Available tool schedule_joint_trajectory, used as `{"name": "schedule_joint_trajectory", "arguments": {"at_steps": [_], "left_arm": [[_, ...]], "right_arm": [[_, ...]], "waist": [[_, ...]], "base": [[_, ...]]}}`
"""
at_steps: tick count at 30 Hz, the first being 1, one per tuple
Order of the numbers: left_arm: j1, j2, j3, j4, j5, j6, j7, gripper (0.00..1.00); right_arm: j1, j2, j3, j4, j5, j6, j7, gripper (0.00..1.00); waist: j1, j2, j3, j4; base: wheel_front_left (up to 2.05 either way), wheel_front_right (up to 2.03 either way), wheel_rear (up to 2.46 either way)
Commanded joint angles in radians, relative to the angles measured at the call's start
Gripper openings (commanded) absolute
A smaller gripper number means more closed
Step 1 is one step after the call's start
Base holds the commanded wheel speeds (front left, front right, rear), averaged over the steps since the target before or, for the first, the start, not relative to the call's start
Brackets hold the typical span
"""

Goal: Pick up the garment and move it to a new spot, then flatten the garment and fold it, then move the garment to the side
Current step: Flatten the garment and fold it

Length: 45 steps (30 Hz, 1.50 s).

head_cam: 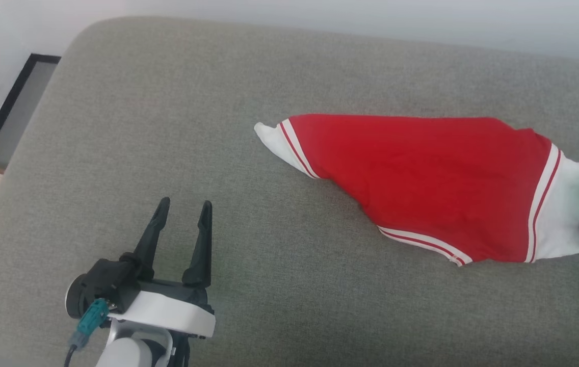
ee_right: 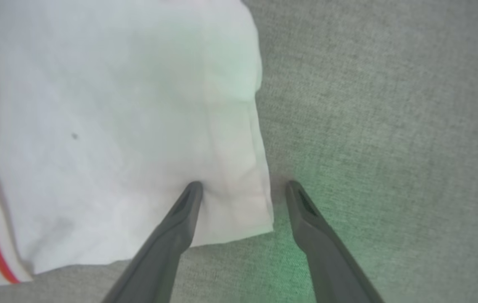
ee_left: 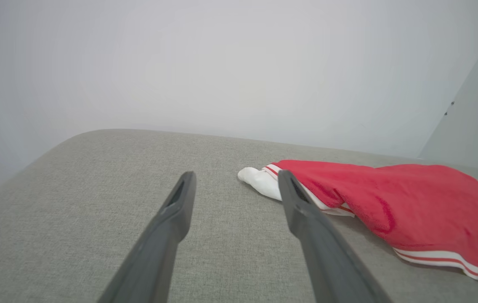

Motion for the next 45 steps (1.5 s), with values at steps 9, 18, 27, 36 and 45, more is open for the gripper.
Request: {"name": "schedule_joint_trajectory", "arguments": {"at_steps": [9, 18, 27, 36, 45], "left_arm": [[-0.017, -0.056, 0.103, -0.011, 0.08, -0.078, -0.005, 1.0], [-0.014, -0.082, 0.14, -0.001, 0.108, -0.109, -0.005, 1.0], [-0.018, -0.09, 0.154, 0.011, 0.123, -0.121, -0.005, 1.0], [-0.066, -0.048, 0.086, 0.075, 0.122, -0.127, -0.005, 1.0], [-0.288, 0.161, -0.15, 0.179, -0.098, -0.126, 0.114, 1.0]], "right_arm": [[-0.044, 0.014, 0.045, 0.05, 0.003, -0.002, -0.007, 0.0], [-0.093, -0.063, -0.044, 0.126, -0.036, -0.002, -0.174, 0.0], [-0.107, -0.107, -0.155, 0.235, -0.095, -0.002, -0.301, 0.0], [-0.111, -0.031, -0.222, 0.275, -0.147, -0.002, -0.5, 1.0], [-0.025, 0.06, -0.249, 0.134, -0.146, -0.002, -0.763, 1.0]], "waist": [[0.0, -0.0001, 0.044, -0.019], [0.0, -0.0001, 0.04, -0.062], [0.0, -0.0001, 0.044, -0.091], [0.0, -0.0001, 0.03, -0.123], [0.0, -0.0001, -0.008, -0.212]], "base": [[0.0, 0.0, 0.0], [0.0, 0.0, 0.0], [0.0, 0.0, 0.0], [0.0, 0.0, 0.0], [0.0, 0.0, 0.0]]}}
